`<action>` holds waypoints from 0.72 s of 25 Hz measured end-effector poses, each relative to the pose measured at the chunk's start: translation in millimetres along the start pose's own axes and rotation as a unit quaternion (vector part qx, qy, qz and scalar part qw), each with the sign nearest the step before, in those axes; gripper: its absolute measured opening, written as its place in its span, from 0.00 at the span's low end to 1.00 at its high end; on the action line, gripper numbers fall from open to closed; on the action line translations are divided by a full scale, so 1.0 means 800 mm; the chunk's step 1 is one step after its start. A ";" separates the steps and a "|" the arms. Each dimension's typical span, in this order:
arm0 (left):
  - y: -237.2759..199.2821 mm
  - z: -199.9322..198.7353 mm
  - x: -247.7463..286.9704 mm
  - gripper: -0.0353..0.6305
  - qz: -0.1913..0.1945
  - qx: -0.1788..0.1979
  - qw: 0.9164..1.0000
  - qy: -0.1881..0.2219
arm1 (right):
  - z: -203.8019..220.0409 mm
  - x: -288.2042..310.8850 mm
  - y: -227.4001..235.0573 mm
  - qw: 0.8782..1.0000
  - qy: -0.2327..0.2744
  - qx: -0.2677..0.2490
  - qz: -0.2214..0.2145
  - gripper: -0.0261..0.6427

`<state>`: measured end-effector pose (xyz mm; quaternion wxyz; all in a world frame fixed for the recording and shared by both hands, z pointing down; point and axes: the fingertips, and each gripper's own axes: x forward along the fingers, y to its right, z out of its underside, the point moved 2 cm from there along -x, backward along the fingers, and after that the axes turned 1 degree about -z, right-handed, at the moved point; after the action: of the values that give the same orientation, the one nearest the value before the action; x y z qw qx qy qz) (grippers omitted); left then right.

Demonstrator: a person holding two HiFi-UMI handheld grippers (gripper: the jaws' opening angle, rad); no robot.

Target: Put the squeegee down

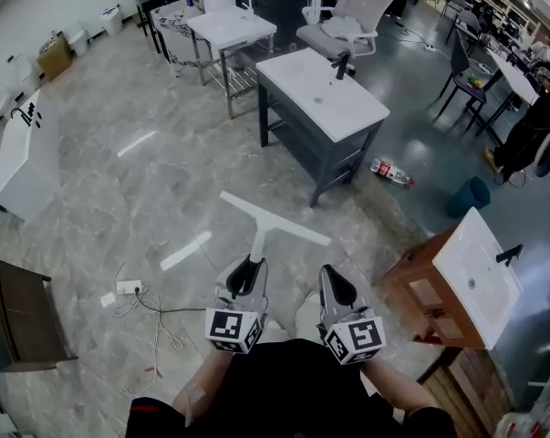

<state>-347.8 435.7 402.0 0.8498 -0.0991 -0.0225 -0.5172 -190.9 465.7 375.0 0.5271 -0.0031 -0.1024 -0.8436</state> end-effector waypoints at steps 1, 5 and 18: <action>-0.003 0.000 0.003 0.21 -0.002 -0.002 1.000 0.000 | 0.000 0.003 0.000 1.000 -0.001 -0.001 -0.001 0.04; -0.010 0.008 0.017 0.21 -0.007 -0.001 1.000 -0.008 | 0.011 0.016 0.008 1.000 -0.007 0.002 0.001 0.04; -0.040 -0.003 0.128 0.21 -0.025 0.013 0.999 -0.026 | 0.000 0.113 0.101 0.999 -0.016 0.027 0.006 0.04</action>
<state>-329.0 331.3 418.4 0.8372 -0.1014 -0.0538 -0.5348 -159.0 350.8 399.3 0.5305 -0.0031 -0.1333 -0.8371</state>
